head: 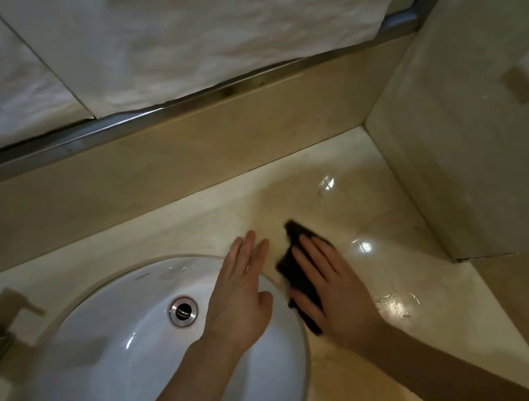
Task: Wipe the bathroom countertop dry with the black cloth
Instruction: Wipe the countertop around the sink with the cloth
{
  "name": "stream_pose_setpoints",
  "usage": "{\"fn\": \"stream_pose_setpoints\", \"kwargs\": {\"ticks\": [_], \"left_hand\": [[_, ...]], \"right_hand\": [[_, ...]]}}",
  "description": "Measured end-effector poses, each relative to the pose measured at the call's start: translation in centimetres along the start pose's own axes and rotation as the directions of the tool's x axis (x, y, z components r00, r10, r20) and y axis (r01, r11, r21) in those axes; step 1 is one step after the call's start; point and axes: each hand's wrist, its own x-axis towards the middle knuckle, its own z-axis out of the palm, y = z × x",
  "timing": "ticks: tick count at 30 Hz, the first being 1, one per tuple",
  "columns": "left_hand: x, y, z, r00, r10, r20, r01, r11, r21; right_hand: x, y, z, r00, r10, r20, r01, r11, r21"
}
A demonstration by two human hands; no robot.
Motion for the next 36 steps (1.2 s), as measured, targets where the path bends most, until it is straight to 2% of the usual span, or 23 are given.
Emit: {"fn": "stream_pose_setpoints", "kwargs": {"ticks": [2, 4, 7, 9, 10, 11, 12, 13, 14, 15, 16, 17, 18, 19, 20, 21, 22, 27, 28, 30, 32, 34, 36], "left_hand": [[0.1, -0.3, -0.3, 1.0, -0.009, 0.013, 0.009, 0.999, -0.037], [0.3, -0.4, -0.8, 0.999, -0.022, 0.03, 0.024, 0.997, -0.076], [0.0, -0.1, -1.4, 0.997, -0.041, 0.061, 0.045, 0.997, -0.069], [-0.9, 0.4, -1.3, 0.996, -0.088, 0.029, 0.09, 0.992, -0.085], [-1.7, 0.6, -1.2, 0.993, -0.12, -0.005, 0.119, 0.987, -0.11], [-2.6, 0.8, -1.3, 0.988, -0.152, -0.041, 0.145, 0.979, -0.14], [-3.7, 0.7, -1.3, 0.981, -0.184, -0.069, 0.171, 0.972, -0.163], [-4.7, 0.6, -1.4, 0.973, -0.212, -0.087, 0.195, 0.965, -0.175], [-5.8, 0.2, -1.7, 0.966, -0.24, -0.101, 0.219, 0.959, -0.181], [-6.8, -0.2, -1.9, 0.958, -0.265, -0.111, 0.242, 0.952, -0.186], [-7.9, -0.7, -2.1, 0.949, -0.291, -0.122, 0.264, 0.944, -0.197], [-8.9, -1.3, -2.5, 0.937, -0.32, -0.14, 0.286, 0.933, -0.217], [-9.8, -1.7, -2.7, 0.926, -0.343, -0.159, 0.3, 0.923, -0.242], [-10.5, -2.1, -3.0, 0.913, -0.366, -0.178, 0.314, 0.911, -0.267], [-11.2, -2.4, -3.1, 0.899, -0.396, -0.187, 0.336, 0.897, -0.287], [-11.7, -2.7, -3.2, 0.884, -0.427, -0.189, 0.36, 0.881, -0.307], [-12.0, -2.9, -3.1, 0.869, -0.456, -0.192, 0.38, 0.864, -0.331], [-12.8, -3.6, -2.0, 0.83, -0.515, -0.215, 0.404, 0.82, -0.406], [-12.9, -3.9, -1.9, 0.829, -0.519, -0.208, 0.408, 0.816, -0.41], [-13.5, -4.7, -2.0, 0.826, -0.525, -0.207, 0.412, 0.812, -0.414], [-14.4, -5.8, -2.5, 0.814, -0.534, -0.229, 0.42, 0.813, -0.403], [-15.6, -7.7, -3.1, 0.782, -0.544, -0.304, 0.412, 0.818, -0.402], [-17.5, -9.9, -3.8, 0.717, -0.564, -0.41, 0.4, 0.815, -0.42]], "right_hand": [[-2.2, 2.6, -1.0, 0.999, -0.043, 0.01, 0.043, 0.999, -0.005], [-1.8, 6.2, -2.3, 0.99, 0.114, -0.08, -0.114, 0.993, 0.004], [1.9, 9.3, -3.6, 0.879, 0.423, -0.217, -0.435, 0.9, -0.007], [4.2, 8.0, -2.7, 0.777, 0.551, -0.303, -0.564, 0.824, 0.05], [4.9, 6.6, -1.8, 0.786, 0.535, -0.312, -0.545, 0.836, 0.06], [5.2, 4.7, -1.0, 0.857, 0.441, -0.267, -0.449, 0.893, 0.034], [4.9, 2.9, -0.1, 0.949, 0.263, -0.175, -0.268, 0.963, -0.009], [4.6, 2.2, 0.1, 0.996, 0.043, -0.076, -0.046, 0.998, -0.044], [5.0, 2.3, -0.6, 0.991, -0.132, -0.003, 0.132, 0.99, -0.054], [5.8, 3.7, -1.6, 0.978, -0.207, 0.008, 0.207, 0.978, -0.036], [6.6, 5.4, -2.4, 0.983, -0.177, -0.042, 0.176, 0.984, -0.018], [7.8, 7.2, -3.1, 0.99, -0.036, -0.133, 0.039, 0.999, 0.019], [8.7, 9.4, -3.7, 0.957, 0.142, -0.254, -0.139, 0.99, 0.03], [9.7, 10.7, -4.0, 0.873, 0.35, -0.34, -0.347, 0.935, 0.074], [10.5, 11.0, -3.5, 0.783, 0.487, -0.386, -0.495, 0.865, 0.087], [11.7, 10.2, -2.8, 0.736, 0.547, -0.4, -0.568, 0.819, 0.074], [13.0, 8.6, -1.7, 0.731, 0.551, -0.402, -0.58, 0.812, 0.057], [16.6, -4.3, 3.3, 0.881, 0.357, -0.31, -0.358, 0.932, 0.055], [16.2, -5.8, 3.9, 0.922, 0.278, -0.269, -0.278, 0.96, 0.037], [14.7, -6.3, 4.1, 0.995, -0.001, -0.102, -0.002, 1.0, -0.028], [15.0, -3.1, 2.0, 0.971, -0.238, 0.002, 0.238, 0.971, -0.029], [15.3, 0.4, -0.2, 0.973, -0.229, 0.01, 0.229, 0.973, -0.038], [14.4, 2.7, -1.3, 0.998, -0.025, -0.06, 0.024, 1.0, -0.012]]}}
